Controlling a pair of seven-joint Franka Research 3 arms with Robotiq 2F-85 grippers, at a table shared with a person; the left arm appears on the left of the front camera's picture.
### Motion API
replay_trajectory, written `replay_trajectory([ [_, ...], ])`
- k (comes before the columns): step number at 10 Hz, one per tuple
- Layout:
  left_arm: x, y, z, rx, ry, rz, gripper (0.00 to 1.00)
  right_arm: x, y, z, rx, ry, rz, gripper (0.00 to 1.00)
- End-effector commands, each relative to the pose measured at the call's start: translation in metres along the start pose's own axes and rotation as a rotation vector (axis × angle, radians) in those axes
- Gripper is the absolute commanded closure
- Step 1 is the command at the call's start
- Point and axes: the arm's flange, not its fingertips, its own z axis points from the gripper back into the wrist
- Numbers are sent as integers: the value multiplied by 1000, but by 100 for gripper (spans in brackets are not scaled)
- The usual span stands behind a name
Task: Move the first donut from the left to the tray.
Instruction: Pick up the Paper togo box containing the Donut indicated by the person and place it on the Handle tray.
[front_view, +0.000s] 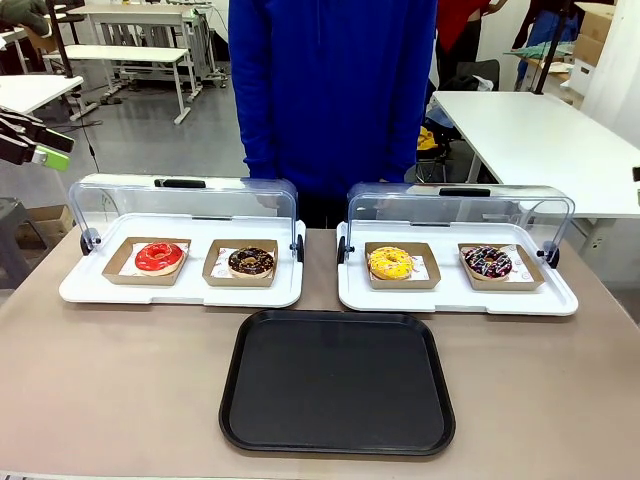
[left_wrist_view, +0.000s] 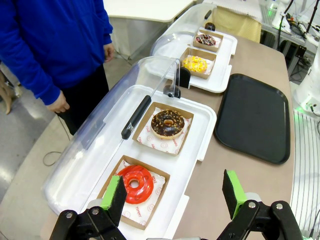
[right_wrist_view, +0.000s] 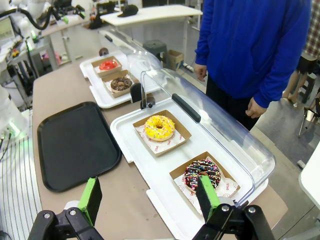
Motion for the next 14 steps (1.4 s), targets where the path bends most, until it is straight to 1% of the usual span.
replay_trajectory([
  [1, 1, 0, -1, -6, -15, -5, 0, 2, -3, -1, -2, -27, 27, 0],
  [14, 1, 0, -1, -6, -15, -5, 0, 2, -3, -1, -2, -27, 27, 0],
])
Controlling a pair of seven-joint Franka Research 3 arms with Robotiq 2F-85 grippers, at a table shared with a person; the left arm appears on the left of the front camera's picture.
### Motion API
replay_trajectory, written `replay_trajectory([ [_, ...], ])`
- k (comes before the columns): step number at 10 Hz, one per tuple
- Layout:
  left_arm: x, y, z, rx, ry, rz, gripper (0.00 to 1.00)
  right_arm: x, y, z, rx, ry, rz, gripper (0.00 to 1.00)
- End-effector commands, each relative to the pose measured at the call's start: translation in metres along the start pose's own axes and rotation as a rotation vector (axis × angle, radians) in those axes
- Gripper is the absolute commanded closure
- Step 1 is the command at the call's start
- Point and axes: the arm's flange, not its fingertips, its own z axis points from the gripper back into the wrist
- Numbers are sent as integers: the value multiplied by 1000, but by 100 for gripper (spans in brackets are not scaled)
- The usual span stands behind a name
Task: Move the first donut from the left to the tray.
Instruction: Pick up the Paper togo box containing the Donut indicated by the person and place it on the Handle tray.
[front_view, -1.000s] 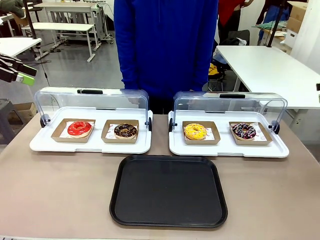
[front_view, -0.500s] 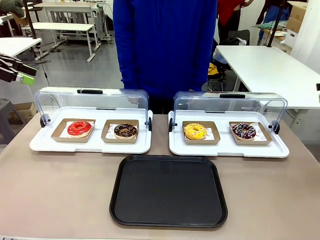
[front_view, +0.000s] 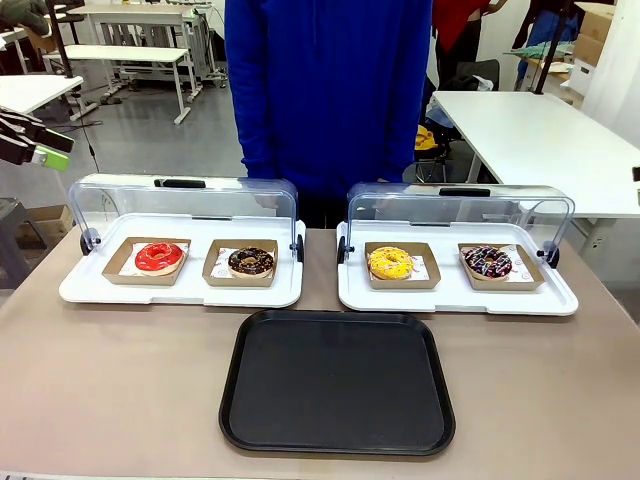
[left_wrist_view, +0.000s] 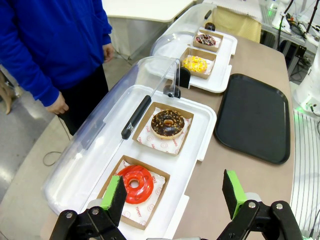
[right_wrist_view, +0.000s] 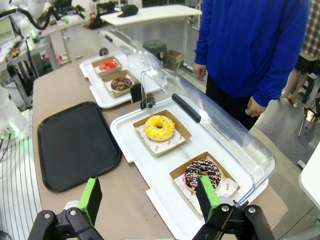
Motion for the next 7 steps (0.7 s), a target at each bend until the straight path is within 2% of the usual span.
replay_trajectory([
  [1, 1, 0, -1, -6, -15, -5, 0, 2, -3, -1, -2, -27, 27, 0],
  [7, 1, 0, -1, -6, -15, -5, 0, 2, -3, -1, -2, -27, 27, 0],
])
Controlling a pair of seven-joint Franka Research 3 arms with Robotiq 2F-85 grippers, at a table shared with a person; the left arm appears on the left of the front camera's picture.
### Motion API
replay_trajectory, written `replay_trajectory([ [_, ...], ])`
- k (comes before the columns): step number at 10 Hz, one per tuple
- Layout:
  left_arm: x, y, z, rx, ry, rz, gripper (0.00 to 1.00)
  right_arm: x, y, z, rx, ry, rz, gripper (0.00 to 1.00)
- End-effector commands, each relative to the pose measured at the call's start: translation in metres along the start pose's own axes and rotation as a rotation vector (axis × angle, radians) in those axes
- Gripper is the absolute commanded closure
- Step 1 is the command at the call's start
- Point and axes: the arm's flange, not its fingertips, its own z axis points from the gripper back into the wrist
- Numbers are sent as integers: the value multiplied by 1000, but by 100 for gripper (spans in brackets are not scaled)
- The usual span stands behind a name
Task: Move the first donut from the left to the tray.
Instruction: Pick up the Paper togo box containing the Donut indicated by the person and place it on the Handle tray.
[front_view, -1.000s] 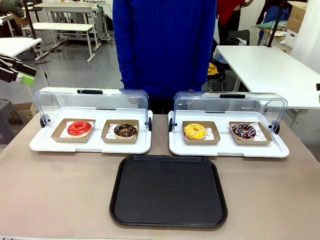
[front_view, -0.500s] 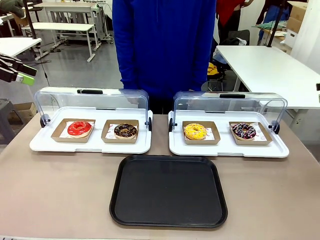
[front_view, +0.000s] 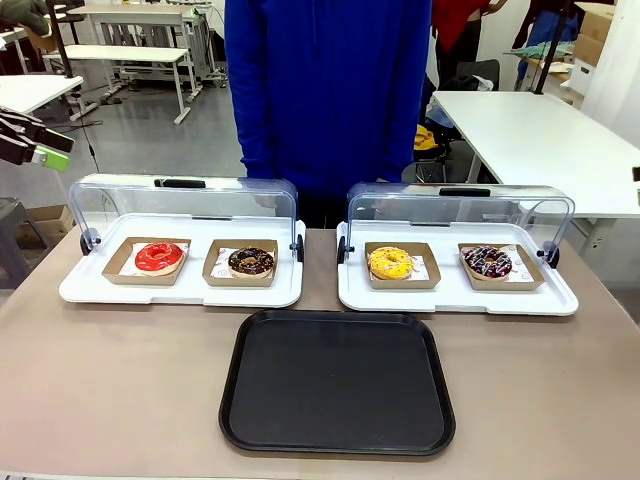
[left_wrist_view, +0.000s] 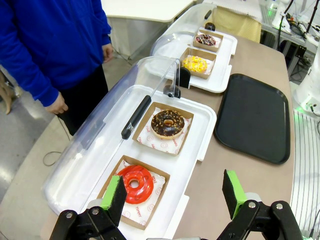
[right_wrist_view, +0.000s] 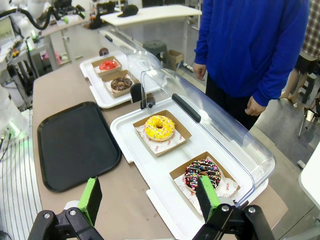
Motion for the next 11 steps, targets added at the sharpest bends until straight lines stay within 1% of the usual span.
replay_trajectory([
  [1, 1, 0, -1, -6, -15, -5, 0, 2, -3, -1, -2, -27, 26, 0],
  [11, 1, 0, -1, -6, -15, -5, 0, 2, -3, -1, -2, -27, 26, 0],
])
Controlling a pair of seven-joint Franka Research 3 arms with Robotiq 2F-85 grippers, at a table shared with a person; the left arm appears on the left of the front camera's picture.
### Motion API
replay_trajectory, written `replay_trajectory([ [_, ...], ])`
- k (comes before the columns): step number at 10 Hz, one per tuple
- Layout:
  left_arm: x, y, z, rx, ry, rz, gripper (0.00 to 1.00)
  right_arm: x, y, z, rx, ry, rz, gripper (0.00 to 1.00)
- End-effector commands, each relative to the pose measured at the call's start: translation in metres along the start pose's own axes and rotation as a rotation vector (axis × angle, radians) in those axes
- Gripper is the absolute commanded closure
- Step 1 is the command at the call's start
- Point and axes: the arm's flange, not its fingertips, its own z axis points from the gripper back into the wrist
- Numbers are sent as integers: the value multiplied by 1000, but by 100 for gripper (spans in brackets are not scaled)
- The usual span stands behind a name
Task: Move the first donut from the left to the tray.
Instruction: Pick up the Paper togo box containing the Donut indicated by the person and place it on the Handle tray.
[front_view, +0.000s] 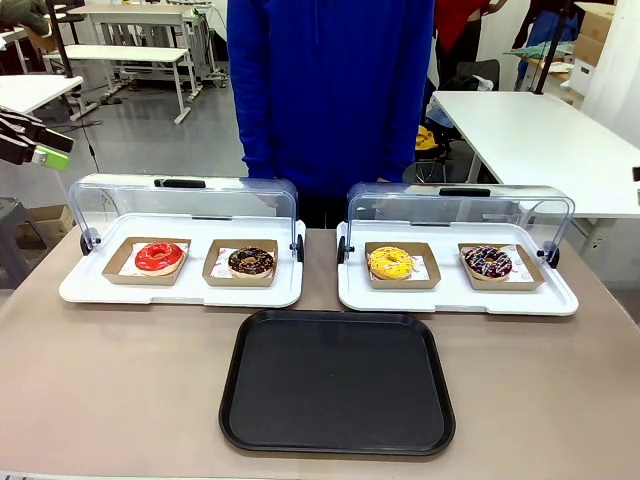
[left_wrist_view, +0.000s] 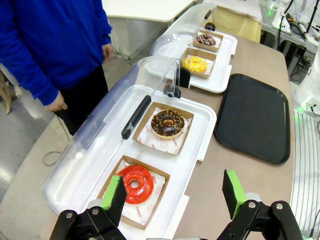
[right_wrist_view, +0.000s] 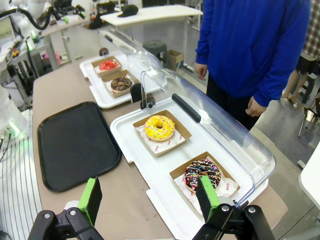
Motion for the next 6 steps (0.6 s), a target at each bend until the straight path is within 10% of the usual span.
replay_trajectory([
  [1, 1, 0, -1, -6, -15, -5, 0, 2, -3, -1, -2, -27, 26, 0],
  [6, 1, 0, -1, -6, -15, -5, 0, 2, -3, -1, -2, -27, 26, 0],
])
